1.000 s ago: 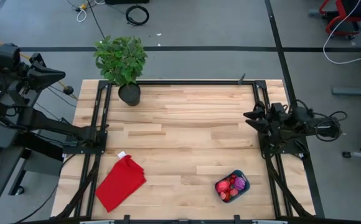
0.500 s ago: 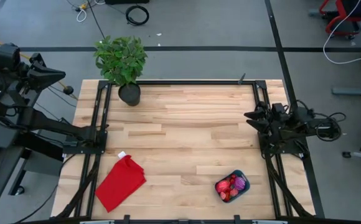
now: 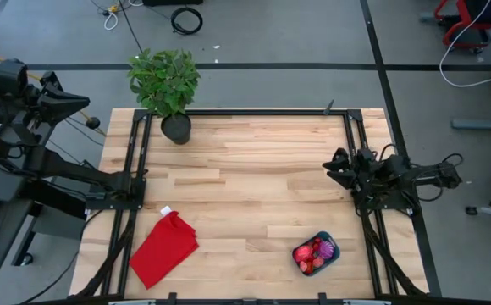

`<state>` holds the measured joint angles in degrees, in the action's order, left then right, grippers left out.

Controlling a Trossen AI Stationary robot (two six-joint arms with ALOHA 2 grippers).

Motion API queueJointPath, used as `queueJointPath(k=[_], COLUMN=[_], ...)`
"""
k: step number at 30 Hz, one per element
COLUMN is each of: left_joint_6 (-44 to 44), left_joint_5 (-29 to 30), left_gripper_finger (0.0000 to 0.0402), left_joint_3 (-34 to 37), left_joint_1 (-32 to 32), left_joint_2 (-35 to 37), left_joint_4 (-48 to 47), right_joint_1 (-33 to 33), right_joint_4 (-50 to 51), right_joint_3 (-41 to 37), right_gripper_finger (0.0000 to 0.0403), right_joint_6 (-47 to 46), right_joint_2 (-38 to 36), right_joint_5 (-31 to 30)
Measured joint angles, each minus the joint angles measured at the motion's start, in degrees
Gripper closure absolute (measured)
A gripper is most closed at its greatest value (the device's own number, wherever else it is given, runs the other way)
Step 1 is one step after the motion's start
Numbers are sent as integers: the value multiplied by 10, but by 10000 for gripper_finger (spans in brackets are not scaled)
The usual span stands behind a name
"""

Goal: Pick and placing Produce into tupperware
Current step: Return to Home Position

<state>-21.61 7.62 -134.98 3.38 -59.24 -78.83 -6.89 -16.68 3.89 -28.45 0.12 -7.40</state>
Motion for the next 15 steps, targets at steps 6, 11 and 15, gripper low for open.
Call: queueJointPath(k=[6, 11, 15], left_joint_6=[5, 28, 50], left_joint_5=[0, 0, 0], left_gripper_finger=[360, 368, 372], left_joint_3=[0, 0, 10], left_joint_1=[0, 0, 0], left_joint_2=[0, 0, 1], left_joint_4=[0, -7, -5], right_joint_1=[0, 0, 0], right_joint_4=[-34, -25, -1], right_joint_3=[-31, -33, -33], right_gripper_finger=[220, 220, 220], right_joint_6=[0, 20, 36], right_joint_2=[4, 7, 9], right_joint_5=[-10, -16, -16])
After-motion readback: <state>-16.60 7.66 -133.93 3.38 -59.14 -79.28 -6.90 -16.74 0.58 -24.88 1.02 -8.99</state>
